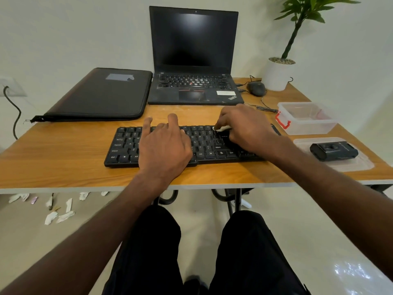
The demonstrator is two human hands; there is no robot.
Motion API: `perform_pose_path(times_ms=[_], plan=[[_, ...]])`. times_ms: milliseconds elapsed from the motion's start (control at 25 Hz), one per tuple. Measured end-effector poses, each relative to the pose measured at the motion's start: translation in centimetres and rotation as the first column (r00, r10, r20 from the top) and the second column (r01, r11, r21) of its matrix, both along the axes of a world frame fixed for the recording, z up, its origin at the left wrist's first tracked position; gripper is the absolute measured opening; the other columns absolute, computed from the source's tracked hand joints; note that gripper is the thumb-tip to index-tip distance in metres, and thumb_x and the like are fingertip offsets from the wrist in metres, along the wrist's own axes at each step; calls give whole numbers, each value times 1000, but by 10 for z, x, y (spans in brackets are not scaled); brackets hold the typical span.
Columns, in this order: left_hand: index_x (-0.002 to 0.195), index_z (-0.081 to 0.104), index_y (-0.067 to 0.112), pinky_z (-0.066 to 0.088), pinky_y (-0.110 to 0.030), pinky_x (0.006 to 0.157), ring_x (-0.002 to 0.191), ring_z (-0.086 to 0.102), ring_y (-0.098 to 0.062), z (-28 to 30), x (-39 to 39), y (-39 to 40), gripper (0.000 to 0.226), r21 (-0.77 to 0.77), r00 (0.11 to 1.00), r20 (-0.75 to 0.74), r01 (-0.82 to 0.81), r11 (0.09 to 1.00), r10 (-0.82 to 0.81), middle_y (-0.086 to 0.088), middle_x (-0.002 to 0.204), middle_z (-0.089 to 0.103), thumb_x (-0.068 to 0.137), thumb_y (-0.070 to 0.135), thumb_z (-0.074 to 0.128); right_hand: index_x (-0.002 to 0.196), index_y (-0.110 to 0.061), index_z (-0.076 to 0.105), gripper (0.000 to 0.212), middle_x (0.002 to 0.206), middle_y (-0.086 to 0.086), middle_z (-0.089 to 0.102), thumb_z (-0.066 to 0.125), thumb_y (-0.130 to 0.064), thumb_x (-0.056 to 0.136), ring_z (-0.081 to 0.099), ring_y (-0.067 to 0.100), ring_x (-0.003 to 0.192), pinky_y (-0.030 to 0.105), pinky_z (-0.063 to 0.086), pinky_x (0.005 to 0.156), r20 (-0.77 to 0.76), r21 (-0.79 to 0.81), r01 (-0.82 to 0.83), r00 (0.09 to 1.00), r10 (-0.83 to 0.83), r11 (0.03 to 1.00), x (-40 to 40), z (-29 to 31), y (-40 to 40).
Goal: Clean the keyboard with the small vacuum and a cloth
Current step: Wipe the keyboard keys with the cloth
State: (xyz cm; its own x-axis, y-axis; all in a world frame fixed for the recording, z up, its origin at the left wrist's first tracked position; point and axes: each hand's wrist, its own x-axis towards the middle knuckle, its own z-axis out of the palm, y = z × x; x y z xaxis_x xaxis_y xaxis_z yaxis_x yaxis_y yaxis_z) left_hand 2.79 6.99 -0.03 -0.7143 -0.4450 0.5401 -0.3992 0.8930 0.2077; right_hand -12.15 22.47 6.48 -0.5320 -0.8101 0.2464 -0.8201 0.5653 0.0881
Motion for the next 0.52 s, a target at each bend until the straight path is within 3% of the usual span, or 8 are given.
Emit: perform_pose_path(times_ms=[120, 240, 400, 520], plan=[[127, 51, 16, 18, -51, 130, 78, 67, -19, 0, 1, -1, 34, -4, 1000, -1, 0, 1000, 0, 4, 72, 63, 106, 36, 35, 119, -31, 76, 35, 120, 0, 70, 70, -12, 91, 61, 24, 112, 33, 47, 72, 4, -43, 114, 994, -114, 993, -4, 5, 3], [127, 50, 15, 18, -51, 130, 79, 67, -19, 0, 0, 0, 34, -1, 1000, -2, -5, 1000, 5, 3, 72, 63, 106, 36, 34, 122, -31, 75, 36, 123, -2, 69, 72, -13, 91, 59, 23, 118, 35, 50, 79, 0, -57, 57, 998, -57, 997, 7, -5, 3], [127, 50, 14, 17, -51, 130, 77, 67, -20, 1, 1, 0, 35, -1, 1000, -2, 3, 1000, -3, 3, 72, 62, 106, 36, 33, 115, -29, 77, 27, 115, 4, 73, 75, -18, 90, 65, 25, 107, 36, 53, 75, 46, -73, 226, 974, -223, 971, 0, 1, 2], [126, 50, 14, 17, -51, 130, 78, 67, -20, 1, 1, 0, 35, 5, 1000, 6, 22, 1000, -22, 3, 72, 62, 106, 36, 31, 112, -22, 78, 24, 110, 5, 75, 74, -14, 90, 68, 24, 103, 36, 56, 78, 94, -121, 190, 979, -180, 974, 16, -4, -19]])
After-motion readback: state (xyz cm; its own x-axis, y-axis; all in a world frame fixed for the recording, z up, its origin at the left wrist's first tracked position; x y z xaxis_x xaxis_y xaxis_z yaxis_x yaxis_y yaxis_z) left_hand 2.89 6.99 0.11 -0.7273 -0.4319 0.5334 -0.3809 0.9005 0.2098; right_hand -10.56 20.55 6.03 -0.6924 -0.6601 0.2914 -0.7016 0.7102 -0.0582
